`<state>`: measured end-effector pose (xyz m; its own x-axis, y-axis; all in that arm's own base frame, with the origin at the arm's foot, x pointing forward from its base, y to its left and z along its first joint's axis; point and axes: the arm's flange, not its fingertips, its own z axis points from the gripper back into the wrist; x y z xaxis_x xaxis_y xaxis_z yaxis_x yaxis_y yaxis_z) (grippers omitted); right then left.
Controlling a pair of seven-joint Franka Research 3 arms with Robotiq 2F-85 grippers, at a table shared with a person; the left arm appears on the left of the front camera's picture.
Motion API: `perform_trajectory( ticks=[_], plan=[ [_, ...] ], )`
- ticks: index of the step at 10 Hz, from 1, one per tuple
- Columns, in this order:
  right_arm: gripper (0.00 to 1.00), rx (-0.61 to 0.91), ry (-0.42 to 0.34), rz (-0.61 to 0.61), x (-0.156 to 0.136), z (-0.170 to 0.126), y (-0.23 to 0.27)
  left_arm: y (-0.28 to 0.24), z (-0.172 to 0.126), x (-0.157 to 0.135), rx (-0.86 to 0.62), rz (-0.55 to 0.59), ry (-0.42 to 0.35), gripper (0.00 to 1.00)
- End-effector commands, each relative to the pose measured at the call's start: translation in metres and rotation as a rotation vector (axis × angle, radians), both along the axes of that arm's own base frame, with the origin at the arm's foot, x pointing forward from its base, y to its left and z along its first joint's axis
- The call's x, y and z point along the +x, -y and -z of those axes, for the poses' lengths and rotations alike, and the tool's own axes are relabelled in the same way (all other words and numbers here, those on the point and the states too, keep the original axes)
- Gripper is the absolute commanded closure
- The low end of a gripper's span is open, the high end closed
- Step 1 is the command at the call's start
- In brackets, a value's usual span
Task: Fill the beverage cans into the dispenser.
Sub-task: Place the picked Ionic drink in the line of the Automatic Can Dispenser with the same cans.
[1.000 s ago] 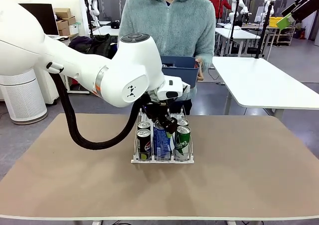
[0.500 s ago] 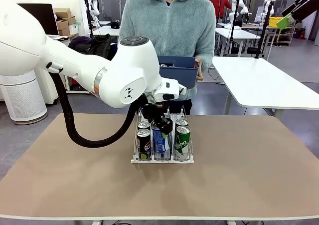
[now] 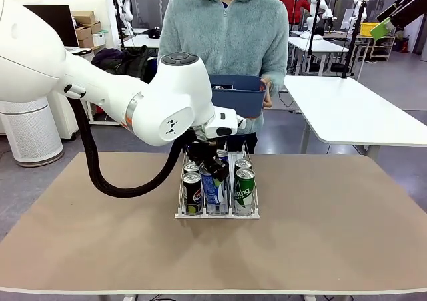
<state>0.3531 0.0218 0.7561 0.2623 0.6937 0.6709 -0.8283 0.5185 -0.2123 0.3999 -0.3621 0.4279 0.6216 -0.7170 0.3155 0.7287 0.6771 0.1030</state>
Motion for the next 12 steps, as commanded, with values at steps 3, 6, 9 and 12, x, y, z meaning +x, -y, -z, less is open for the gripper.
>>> perform_trajectory(
  ticks=[3, 6, 9, 12],
  plan=[
    [0.0, 0.001, 0.007, 0.003, 0.001, 0.001, 0.0, 0.002, 0.0, -0.002, 0.0, 0.003, -0.002, 0.43],
    [0.0, 0.001, 0.007, 0.003, 0.001, 0.001, 0.0, 0.002, 0.017, 0.013, 0.026, 0.06, -0.049, 0.43],
    [0.0, 0.001, 0.007, 0.003, 0.001, 0.001, 0.0, 0.006, 0.028, 0.021, 0.028, 0.069, -0.079, 0.43],
    [0.0, 0.001, 0.007, 0.003, 0.001, 0.001, 0.0, 0.009, 0.035, 0.023, 0.039, 0.07, -0.116, 0.35]
  ],
)
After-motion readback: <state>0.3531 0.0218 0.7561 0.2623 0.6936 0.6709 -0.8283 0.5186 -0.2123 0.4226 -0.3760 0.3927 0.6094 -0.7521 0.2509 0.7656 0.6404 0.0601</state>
